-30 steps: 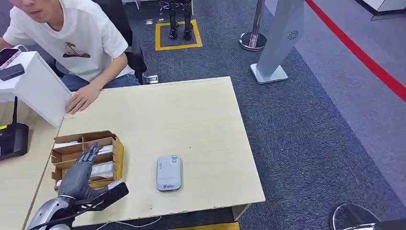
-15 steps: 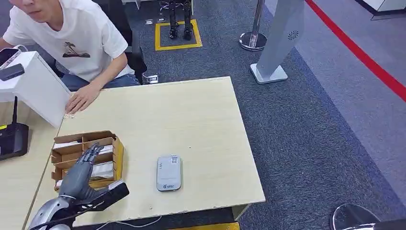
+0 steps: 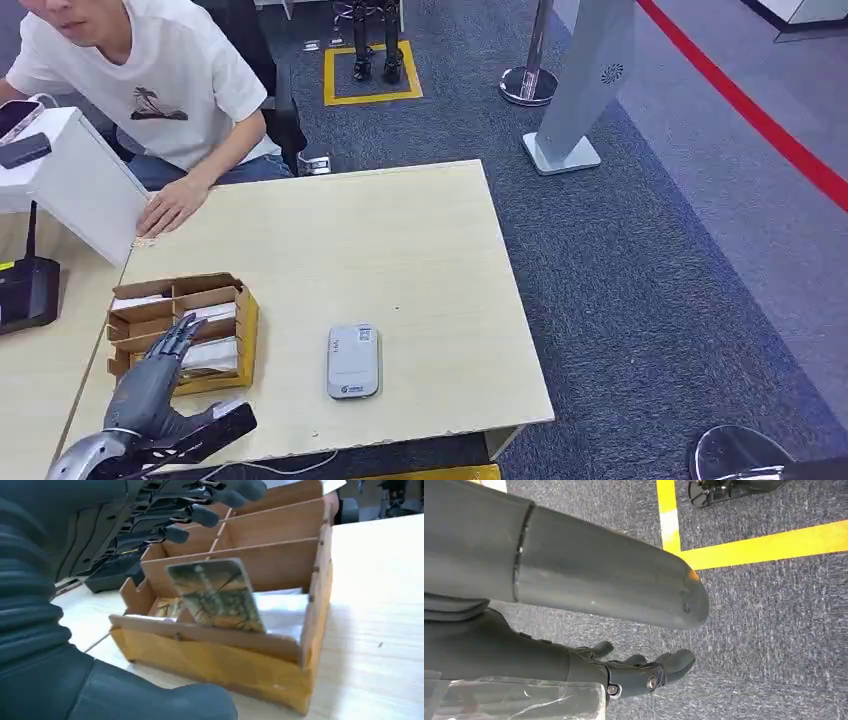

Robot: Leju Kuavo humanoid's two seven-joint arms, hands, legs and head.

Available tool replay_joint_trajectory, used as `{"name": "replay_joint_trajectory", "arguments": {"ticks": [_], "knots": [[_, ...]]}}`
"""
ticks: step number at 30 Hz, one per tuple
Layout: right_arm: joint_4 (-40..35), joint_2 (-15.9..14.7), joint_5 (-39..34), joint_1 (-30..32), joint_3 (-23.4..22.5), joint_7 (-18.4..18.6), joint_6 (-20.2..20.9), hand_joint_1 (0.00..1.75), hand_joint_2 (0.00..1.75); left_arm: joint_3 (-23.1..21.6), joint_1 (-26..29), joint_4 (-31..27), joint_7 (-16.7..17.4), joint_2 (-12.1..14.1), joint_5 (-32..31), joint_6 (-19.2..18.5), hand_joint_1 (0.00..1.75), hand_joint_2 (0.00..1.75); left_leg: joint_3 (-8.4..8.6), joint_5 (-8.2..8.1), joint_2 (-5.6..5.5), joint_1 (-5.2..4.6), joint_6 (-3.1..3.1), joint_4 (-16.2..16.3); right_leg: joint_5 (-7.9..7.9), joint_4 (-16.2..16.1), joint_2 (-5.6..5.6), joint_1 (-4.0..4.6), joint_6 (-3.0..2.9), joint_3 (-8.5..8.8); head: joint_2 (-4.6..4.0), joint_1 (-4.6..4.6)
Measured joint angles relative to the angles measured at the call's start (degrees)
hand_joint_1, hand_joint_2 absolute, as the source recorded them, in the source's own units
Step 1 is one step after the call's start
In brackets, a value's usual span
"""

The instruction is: Pass the card to the sensor for recognition and then transmit it.

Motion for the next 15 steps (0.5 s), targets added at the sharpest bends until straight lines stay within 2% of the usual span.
{"name": "replay_joint_trajectory", "arguments": {"ticks": [15], "knots": [[0.0, 0.0, 0.0, 0.0, -0.2, -0.1, 0.0, 0.0, 0.0, 1.8, 2.8, -1.3, 1.2, 1.0, -0.4, 1.3, 0.0, 1.75, 0.0, 0.0, 0.0, 0.0, 0.0, 0.0, 0.0, 0.0, 0.0, 0.0, 0.0, 0.01, 0.0, -0.02]]}}
